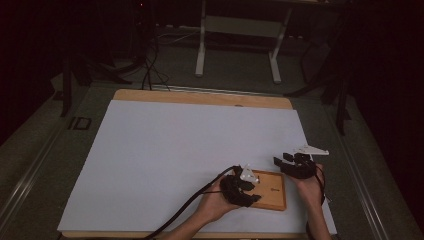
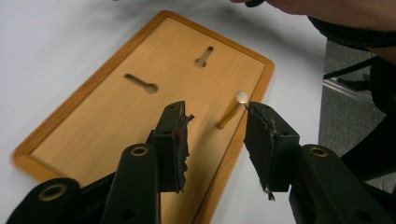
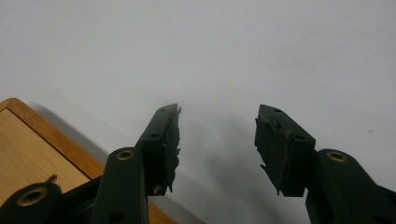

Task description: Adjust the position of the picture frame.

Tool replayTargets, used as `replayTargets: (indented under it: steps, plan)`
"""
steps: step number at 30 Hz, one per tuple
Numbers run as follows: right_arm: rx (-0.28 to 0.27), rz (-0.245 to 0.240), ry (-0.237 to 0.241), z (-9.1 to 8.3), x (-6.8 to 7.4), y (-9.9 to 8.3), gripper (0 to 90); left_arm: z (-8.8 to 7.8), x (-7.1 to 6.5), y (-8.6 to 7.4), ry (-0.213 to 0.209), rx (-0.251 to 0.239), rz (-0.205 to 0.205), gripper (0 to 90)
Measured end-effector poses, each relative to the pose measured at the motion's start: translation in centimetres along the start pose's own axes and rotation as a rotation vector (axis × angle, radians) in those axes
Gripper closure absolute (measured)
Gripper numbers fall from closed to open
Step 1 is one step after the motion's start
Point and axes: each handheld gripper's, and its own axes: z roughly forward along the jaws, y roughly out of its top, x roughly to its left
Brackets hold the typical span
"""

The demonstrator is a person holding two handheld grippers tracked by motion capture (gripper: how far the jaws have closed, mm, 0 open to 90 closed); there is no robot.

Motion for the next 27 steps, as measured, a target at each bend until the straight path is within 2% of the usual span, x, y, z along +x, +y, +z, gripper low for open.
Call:
replayTargets:
  steps: [3, 8, 12, 17, 19, 22, 27]
  plan:
    - [0.003, -0.001, 0.0, 0.0, 0.0, 0.0, 48.6, 0.5, -0.2, 0.1, -0.005, 0.005, 0.002, 58.6]
    - [0.009, -0.006, 0.003, 0.2, 0.0, -0.1, 48.4, 2.2, -0.7, 0.2, -0.014, 0.017, 0.012, 61.0]
    - [0.01, -0.005, 0.004, 0.1, 0.0, -0.1, 48.3, 3.1, -0.7, 0.2, -0.006, 0.035, 0.028, 70.6]
    - [0.01, 0.0, 0.005, 0.1, -0.2, -0.2, 48.3, 3.6, -0.6, 0.1, -0.007, 0.028, 0.014, 77.9]
    - [0.009, -0.002, 0.006, 0.1, -0.2, -0.2, 48.2, 3.6, -0.8, 0.2, 0.007, 0.031, 0.035, 80.1]
    - [0.007, -0.005, 0.01, 0.0, -0.1, -0.2, 48.3, 3.5, -1.4, 0.3, 0.057, 0.047, 0.098, 83.5]
    - [0.005, -0.005, 0.012, 0.0, -0.1, -0.2, 48.3, 3.2, -1.4, 0.3, 0.073, 0.066, 0.117, 84.4]
